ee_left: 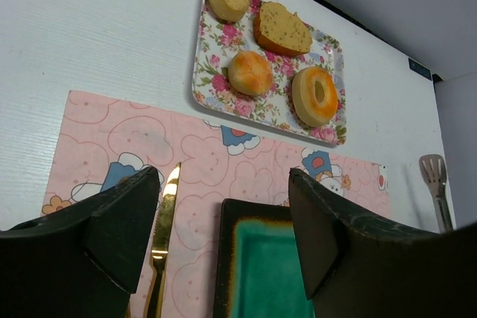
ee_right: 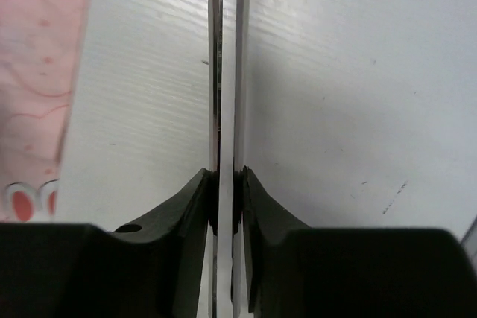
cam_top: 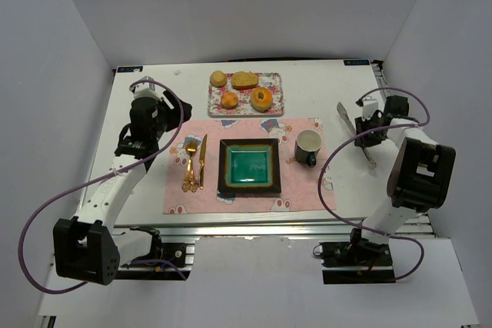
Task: Place the bread
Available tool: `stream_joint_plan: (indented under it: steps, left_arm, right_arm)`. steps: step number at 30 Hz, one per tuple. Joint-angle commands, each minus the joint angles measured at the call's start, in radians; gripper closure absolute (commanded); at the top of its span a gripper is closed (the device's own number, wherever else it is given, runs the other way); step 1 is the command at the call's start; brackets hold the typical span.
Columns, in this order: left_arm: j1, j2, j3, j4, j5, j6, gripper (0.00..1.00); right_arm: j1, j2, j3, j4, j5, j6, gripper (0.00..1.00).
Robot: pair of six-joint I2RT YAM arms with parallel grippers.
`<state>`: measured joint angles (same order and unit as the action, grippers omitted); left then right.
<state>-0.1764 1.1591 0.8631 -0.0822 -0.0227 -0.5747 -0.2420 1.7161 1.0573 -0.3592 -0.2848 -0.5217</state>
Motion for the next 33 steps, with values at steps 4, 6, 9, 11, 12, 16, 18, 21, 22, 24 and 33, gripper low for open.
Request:
stream_joint_plan:
  steps: [4,6,9,11,12,16,18,21,22,24,33]
  left_arm:
    - [-0.002,-0.05,0.004,0.036,-0.017,-0.019,0.2]
    - [-0.002,-0.05,0.005,0.038,-0.014,-0.022,0.2]
    - [-0.002,-0.052,0.007,0.039,-0.013,-0.025,0.2]
    - [-0.002,-0.055,0.007,0.039,-0.014,-0.027,0.2]
    - [-0.002,-0.058,0.005,0.038,-0.014,-0.027,0.2]
    - [-0.002,-0.071,0.002,0.035,-0.019,-0.03,0.2]
    - [-0.002,-0.078,0.001,0.032,-0.022,-0.03,0.2]
    - [-0.002,-0.087,-0.006,0.03,-0.025,-0.034,0.2]
    - [-0.002,-0.088,-0.009,0.032,-0.025,-0.034,0.2]
    - [-0.002,-0.095,-0.01,0.03,-0.025,-0.036,0.2]
    - [-0.002,-0.122,-0.022,0.016,-0.031,-0.039,0.2]
  right_arm:
    - [0.012,-0.102,0.2,-0.115,-0.197,-0.04,0.66]
    - [0.03,-0.102,0.23,-0.138,-0.224,-0.028,0.63]
    - [0.072,-0.11,0.276,-0.146,-0.24,-0.006,0.59]
    - [0.09,-0.113,0.306,-0.152,-0.246,-0.001,0.57]
    - [0.098,-0.115,0.316,-0.15,-0.252,0.011,0.57]
    - [0.153,-0.115,0.365,-0.152,-0.263,0.029,0.58]
    - [0.176,-0.113,0.392,-0.156,-0.258,0.028,0.6]
    - [0.236,-0.107,0.418,-0.173,-0.252,0.006,0.61]
    - [0.25,-0.098,0.425,-0.181,-0.249,-0.004,0.62]
    - [0.322,-0.09,0.44,-0.187,-0.243,-0.011,0.62]
    - [0.429,0.069,0.586,-0.176,-0.202,0.103,0.63]
